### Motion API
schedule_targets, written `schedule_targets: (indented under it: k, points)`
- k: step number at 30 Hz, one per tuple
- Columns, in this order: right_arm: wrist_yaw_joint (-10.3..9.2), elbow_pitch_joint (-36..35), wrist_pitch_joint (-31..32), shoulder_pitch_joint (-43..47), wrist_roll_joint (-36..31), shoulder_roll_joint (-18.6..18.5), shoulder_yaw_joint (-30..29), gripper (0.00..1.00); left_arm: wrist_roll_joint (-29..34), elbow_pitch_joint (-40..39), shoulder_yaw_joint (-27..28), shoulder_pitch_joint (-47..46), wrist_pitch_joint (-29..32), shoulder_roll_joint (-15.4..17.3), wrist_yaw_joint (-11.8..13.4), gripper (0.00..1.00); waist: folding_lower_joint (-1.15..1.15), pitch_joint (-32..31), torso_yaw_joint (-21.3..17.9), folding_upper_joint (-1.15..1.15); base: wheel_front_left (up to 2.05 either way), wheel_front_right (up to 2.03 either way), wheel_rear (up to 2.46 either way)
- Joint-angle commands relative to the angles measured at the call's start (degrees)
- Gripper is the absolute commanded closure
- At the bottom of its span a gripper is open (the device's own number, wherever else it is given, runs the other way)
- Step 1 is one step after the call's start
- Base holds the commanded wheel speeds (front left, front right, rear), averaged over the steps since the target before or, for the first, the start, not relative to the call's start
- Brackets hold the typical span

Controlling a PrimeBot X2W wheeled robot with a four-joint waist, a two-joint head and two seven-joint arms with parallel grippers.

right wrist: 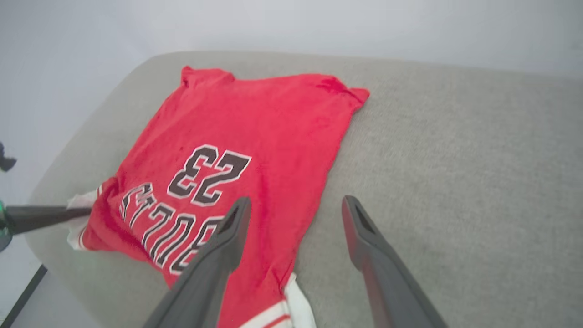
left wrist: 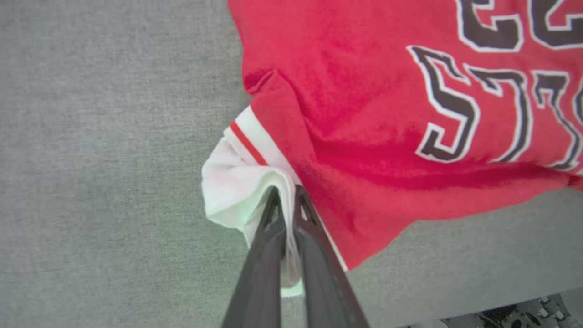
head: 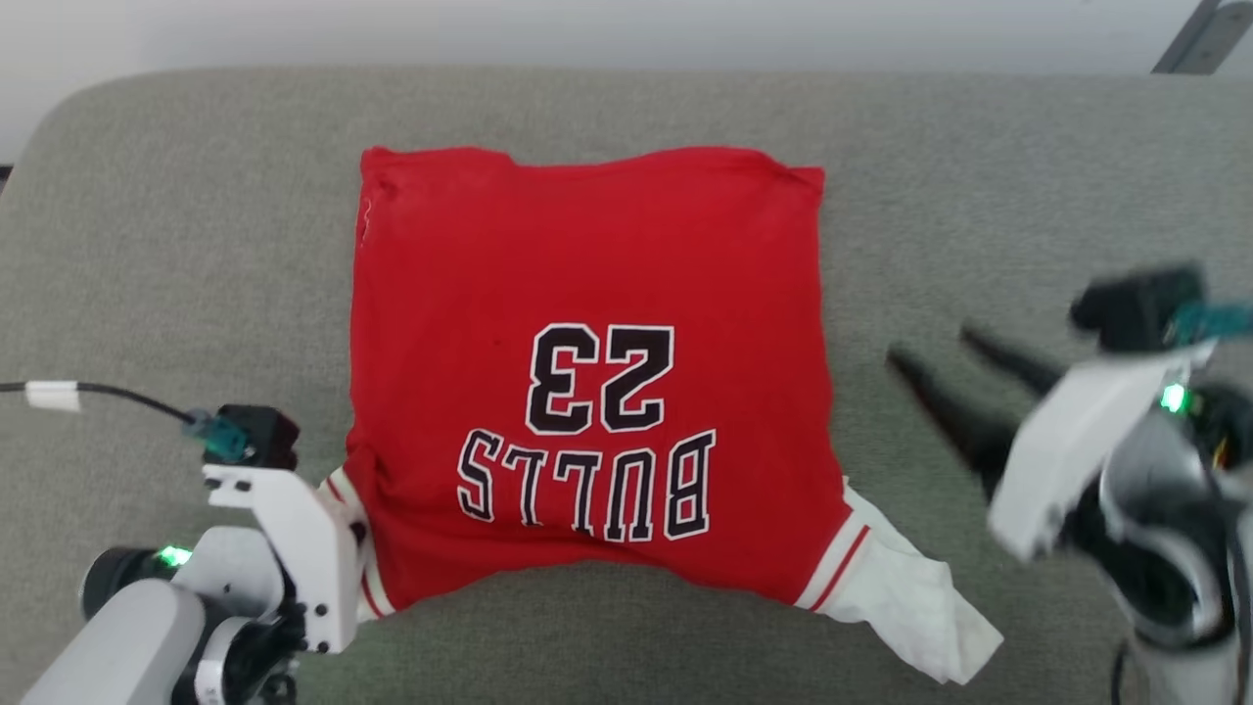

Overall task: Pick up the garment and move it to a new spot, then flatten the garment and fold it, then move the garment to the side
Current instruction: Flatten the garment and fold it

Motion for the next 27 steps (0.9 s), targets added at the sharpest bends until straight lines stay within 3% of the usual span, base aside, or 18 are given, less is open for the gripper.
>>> schedule_targets:
  k: [1,6,13,21,27]
  points:
    - [0.01,0.5,-0.5,-0.9,-0.3,0.5,-0.3,0.0,0.5,0.2,-0.2,-0.8,-0.4,-0.2,-0.3,1.0,0.0,0.7,0.7,0.0,0.0,0.0,0.0]
    - [0.01,11.5,-4.1,-12.1,-4.1,2.8,-2.8,0.0,1.4,1.9,-1.6,-3.8,-1.1,-2.2,-1.9,1.0,0.0,3.0,2.7,0.0,0.0,0.0,0.0]
    - [0.01,32.4,-6.6,-27.1,-7.7,1.5,-4.1,0.0,2.6,5.1,-4.1,-8.7,-1.9,-5.6,-4.4,1.0,0.0,5.9,6.6,0.0,0.0,0.0,0.0]
    - [0.01,55.1,-3.3,-39.7,-9.7,0.6,-5.1,0.0,3.1,9.1,-6.6,-13.1,-3.1,-9.7,-7.2,1.0,0.0,8.4,11.1,0.0,0.0,0.0,0.0]
    - [0.0,68.6,1.7,-42.5,-12.1,1.3,-7.6,0.0,2.7,12.1,-7.4,-14.4,-3.9,-11.5,-8.6,1.0,0.0,8.8,12.9,0.0,0.0,0.0,0.0]
